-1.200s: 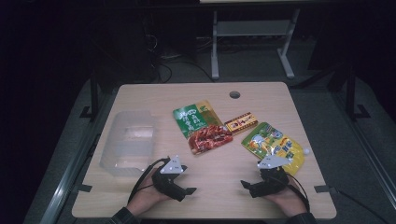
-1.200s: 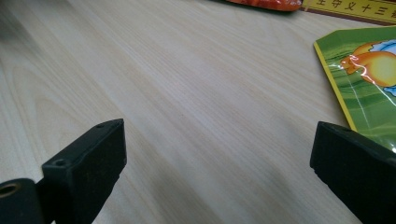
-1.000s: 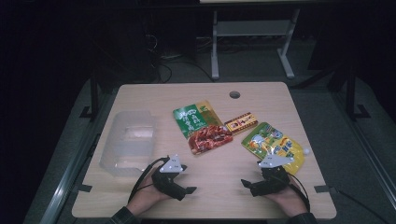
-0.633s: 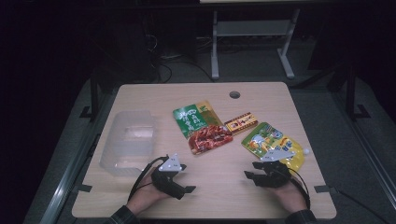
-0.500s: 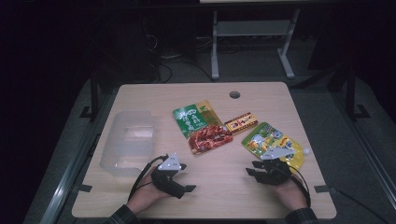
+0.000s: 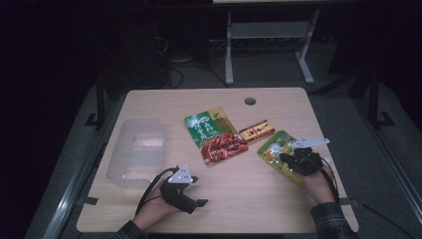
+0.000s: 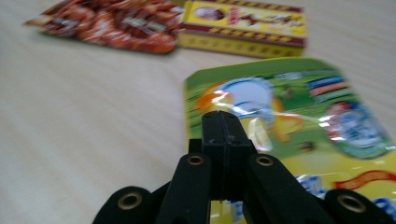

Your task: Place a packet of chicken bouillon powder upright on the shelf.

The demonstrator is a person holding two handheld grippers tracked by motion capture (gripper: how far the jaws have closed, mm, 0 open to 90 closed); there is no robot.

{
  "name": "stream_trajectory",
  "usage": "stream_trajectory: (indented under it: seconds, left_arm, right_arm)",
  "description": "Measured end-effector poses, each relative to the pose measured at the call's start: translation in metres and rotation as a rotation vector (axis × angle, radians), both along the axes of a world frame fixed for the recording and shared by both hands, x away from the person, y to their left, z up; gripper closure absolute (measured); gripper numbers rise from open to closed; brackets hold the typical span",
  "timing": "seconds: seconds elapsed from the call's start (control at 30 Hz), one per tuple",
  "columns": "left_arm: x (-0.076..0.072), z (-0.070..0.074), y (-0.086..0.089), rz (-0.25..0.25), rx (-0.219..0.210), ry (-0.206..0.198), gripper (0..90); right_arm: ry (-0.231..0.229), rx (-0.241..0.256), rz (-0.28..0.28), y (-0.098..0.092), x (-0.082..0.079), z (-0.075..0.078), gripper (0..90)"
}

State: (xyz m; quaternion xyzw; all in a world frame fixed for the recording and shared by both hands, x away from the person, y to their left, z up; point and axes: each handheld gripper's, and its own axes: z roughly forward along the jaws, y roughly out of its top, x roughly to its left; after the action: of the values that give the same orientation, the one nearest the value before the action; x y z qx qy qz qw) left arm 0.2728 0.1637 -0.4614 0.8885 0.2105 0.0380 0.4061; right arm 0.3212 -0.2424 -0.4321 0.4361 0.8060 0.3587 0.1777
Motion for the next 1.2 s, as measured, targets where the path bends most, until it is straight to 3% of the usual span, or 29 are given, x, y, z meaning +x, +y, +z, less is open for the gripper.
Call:
stream_trajectory:
  seconds: [0.2, 0.27, 0.37, 0.73, 1.0, 1.2]
  left_arm:
    - [0.0, 0.0, 0.001, 0.0, 0.003, -0.004, 14.3]
    - [0.001, 0.0, 0.001, 0.004, 0.004, -0.004, 14.3]
    - [0.0, -0.001, 0.0, 0.005, 0.0, 0.001, 14.3]
    - [0.001, -0.001, -0.001, 0.007, 0.012, -0.003, 14.4]
    - [0.0, -0.001, -0.001, 0.004, 0.017, -0.001, 14.9]
    - [0.0, -0.001, -0.002, -0.001, 0.015, -0.003, 15.0]
  right_arm:
    - [-0.017, -0.002, -0.076, -0.019, 0.021, 0.001, 89.8]
    - [-0.04, 0.001, -0.146, -0.032, 0.033, -0.001, 89.8]
    - [-0.04, -0.001, -0.203, -0.039, 0.042, -0.003, 89.8]
    - [-0.008, -0.025, -0.296, -0.052, 0.072, -0.021, 89.8]
    - [0.025, -0.042, -0.278, -0.051, 0.075, -0.028, 89.8]
    - [0.031, -0.045, -0.198, -0.04, 0.073, -0.027, 89.8]
